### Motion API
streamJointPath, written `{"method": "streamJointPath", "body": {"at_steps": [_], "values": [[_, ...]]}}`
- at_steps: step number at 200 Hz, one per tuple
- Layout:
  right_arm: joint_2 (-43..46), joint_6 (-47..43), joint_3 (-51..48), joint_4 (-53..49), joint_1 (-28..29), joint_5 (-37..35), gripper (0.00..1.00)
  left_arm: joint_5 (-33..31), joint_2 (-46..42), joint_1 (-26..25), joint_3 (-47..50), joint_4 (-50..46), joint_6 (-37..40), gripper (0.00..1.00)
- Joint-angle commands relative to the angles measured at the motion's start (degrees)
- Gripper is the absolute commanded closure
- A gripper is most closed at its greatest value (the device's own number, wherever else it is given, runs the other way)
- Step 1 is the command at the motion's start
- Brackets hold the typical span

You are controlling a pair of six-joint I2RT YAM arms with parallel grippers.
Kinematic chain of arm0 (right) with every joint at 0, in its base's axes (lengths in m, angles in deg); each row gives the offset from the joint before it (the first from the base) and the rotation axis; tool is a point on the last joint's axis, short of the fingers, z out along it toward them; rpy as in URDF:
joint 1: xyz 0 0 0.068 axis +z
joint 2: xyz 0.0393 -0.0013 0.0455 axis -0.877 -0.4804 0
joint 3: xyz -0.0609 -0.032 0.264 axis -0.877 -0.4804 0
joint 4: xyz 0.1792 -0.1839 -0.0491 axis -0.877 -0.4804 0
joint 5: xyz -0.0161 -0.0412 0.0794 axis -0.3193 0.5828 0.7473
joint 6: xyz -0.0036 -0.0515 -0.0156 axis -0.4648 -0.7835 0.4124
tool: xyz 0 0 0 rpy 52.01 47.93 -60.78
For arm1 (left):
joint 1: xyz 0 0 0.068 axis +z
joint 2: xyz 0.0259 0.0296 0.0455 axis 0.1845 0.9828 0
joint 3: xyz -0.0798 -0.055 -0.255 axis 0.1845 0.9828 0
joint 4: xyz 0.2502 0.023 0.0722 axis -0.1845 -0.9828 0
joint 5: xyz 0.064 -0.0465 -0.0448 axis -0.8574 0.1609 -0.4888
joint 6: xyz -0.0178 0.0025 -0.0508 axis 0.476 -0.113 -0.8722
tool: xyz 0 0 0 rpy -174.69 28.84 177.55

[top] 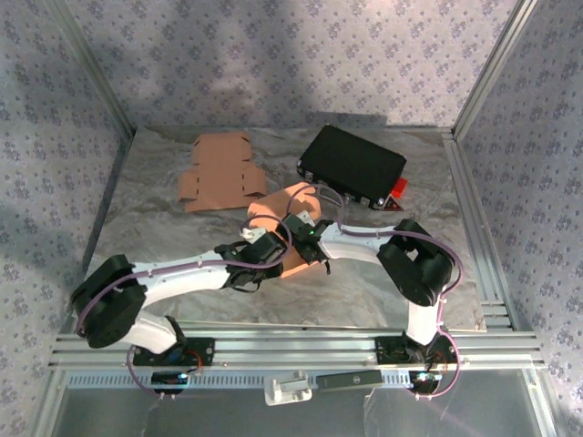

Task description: Fold the paper box

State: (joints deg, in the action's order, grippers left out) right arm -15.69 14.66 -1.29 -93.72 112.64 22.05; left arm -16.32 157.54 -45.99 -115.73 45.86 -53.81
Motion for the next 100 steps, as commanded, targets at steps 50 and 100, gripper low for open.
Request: {"method": "streamJointPath", "body": {"at_steps": [50, 100], "values": [[0.5, 1.0, -1.0, -2.4, -1.0, 2.7, 1.00, 1.2, 0.0, 1.3, 3.2, 10.2, -0.2, 0.70], [0.9, 1.0, -1.2, -2.0, -1.5, 4.1, 1.00, 3.2, 0.0, 2.6, 6.8, 14.3, -1.2, 0.74]]}}
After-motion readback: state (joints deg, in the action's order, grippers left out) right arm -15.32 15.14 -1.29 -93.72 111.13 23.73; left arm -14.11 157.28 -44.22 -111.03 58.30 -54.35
